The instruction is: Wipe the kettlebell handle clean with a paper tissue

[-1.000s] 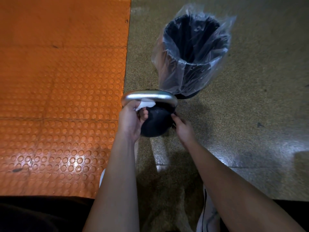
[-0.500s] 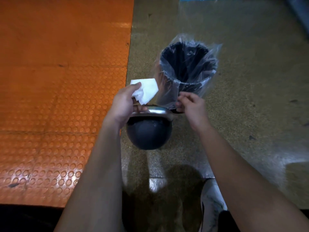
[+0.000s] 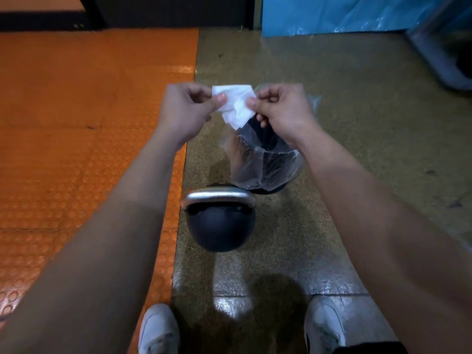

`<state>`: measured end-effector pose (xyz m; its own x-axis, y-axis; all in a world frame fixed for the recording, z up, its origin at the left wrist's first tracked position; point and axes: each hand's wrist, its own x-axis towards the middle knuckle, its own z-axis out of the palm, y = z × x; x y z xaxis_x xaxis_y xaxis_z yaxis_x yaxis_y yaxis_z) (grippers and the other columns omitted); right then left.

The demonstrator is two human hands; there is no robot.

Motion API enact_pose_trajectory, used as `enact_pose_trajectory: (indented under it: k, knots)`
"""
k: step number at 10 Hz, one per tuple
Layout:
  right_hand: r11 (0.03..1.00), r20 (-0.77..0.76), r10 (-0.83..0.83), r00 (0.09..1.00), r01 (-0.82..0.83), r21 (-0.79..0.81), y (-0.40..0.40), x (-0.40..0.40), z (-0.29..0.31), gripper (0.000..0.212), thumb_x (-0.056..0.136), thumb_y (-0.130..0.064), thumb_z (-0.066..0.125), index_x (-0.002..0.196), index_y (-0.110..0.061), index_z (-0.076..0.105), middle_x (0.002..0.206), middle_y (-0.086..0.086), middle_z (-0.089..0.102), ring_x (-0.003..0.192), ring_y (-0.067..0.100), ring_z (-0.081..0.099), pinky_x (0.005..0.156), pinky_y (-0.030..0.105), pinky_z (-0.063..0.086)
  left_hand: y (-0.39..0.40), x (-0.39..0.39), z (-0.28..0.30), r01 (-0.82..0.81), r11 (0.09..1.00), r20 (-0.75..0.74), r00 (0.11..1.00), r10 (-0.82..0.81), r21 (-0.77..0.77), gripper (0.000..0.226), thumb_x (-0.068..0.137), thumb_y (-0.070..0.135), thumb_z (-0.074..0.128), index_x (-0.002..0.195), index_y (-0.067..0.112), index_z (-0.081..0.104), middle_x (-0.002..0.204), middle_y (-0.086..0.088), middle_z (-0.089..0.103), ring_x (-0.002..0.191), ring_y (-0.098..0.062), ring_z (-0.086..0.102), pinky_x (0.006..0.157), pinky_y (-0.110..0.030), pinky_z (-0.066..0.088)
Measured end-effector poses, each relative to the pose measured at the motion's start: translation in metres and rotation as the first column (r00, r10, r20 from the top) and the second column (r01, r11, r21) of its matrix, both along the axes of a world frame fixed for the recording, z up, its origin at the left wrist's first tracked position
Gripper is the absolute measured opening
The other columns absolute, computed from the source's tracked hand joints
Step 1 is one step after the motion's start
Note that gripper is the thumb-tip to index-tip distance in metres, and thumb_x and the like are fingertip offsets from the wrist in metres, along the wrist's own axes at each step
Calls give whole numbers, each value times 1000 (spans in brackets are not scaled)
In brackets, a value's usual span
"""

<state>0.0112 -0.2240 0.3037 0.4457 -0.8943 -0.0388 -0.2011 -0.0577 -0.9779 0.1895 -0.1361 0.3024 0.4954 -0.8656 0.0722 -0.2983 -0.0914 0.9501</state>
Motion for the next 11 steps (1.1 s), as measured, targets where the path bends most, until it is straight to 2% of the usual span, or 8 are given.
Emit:
enact_pose_trajectory:
  k: [2, 3, 4, 5, 8, 9, 10, 11]
  knots:
    - [996, -8, -33, 999, 32, -88, -37, 3, 33, 16, 93, -6, 77, 83, -13, 67, 64, -1, 67, 52, 8, 60, 45, 21, 46, -44, 11, 41, 54, 998, 182, 981, -61, 45, 18, 86, 26, 77, 98, 13, 73, 78, 2, 72, 54, 6, 58, 57, -15, 45]
    - [996, -24, -42, 999, 40, -74, -53, -2, 28, 14, 94, -4, 75, 86, -11, 67, 71, 4, 69, 56, 13, 64, 46, 23, 49, -58, 5, 38, 110, 991, 136, 984, -119, 72, 18, 86, 18, 78, 98, 9, 68, 78, -2, 71, 56, 2, 62, 53, -12, 45]
    - [996, -49, -93, 994, 93, 5, -72, -7, 14, 10, 96, 0, 71, 92, -5, 65, 81, 9, 70, 55, 12, 66, 54, 25, 58, -78, -6, 14, 125, 985, 95, 986, -137, 119, 17, 83, 17, 80, 91, 10, 66, 79, -7, 72, 63, -8, 68, 56, -20, 51]
    - [985, -105, -149, 983, 156, 70, -92, -10, 0, 5, 97, 3, 68, 98, 1, 64, 86, 13, 69, 55, 14, 67, 60, 26, 63, -105, -19, -10, 53, 981, 102, 992, -73, 186, 19, 78, 25, 84, 76, 22, 66, 80, -5, 75, 74, -19, 74, 72, -36, 62]
    - [967, -130, -206, 970, 222, 128, -134, -10, -24, 19, 95, 6, 70, 85, -8, 61, 83, 11, 69, 57, 18, 70, 71, 35, 66, -143, -34, -18, -30, 958, 148, 989, -14, 285, 19, 77, 26, 85, 75, 18, 69, 78, -5, 75, 72, -16, 74, 71, -32, 63]
    - [957, -147, -153, 977, 184, 225, -129, -16, -35, 14, 98, 3, 68, 108, -3, 62, 106, 20, 69, 71, 22, 71, 72, 34, 65, -138, -40, -27, 84, 896, 142, 977, -161, 437, 25, 76, 30, 85, 84, 14, 68, 84, -9, 74, 79, -25, 74, 76, -40, 63]
    - [956, -297, -85, 951, 162, 245, -122, -24, -43, 45, 98, -5, 71, 139, -3, 53, 113, 19, 70, 78, 25, 73, 72, 35, 66, -125, -42, -32, 124, 805, 188, 941, -280, 580, 46, 76, 49, 80, 111, 24, 65, 99, -3, 69, 88, -24, 69, 77, -35, 60]
    - [981, -447, -55, 893, 131, 142, -115, -34, -44, 37, 97, -20, 75, 129, -6, 64, 104, 11, 71, 90, 24, 74, 84, 43, 65, -119, -39, -32, 89, 839, 222, 944, -243, 537, 56, 83, 54, 72, 124, 17, 67, 115, -1, 69, 101, -24, 66, 89, -33, 54]
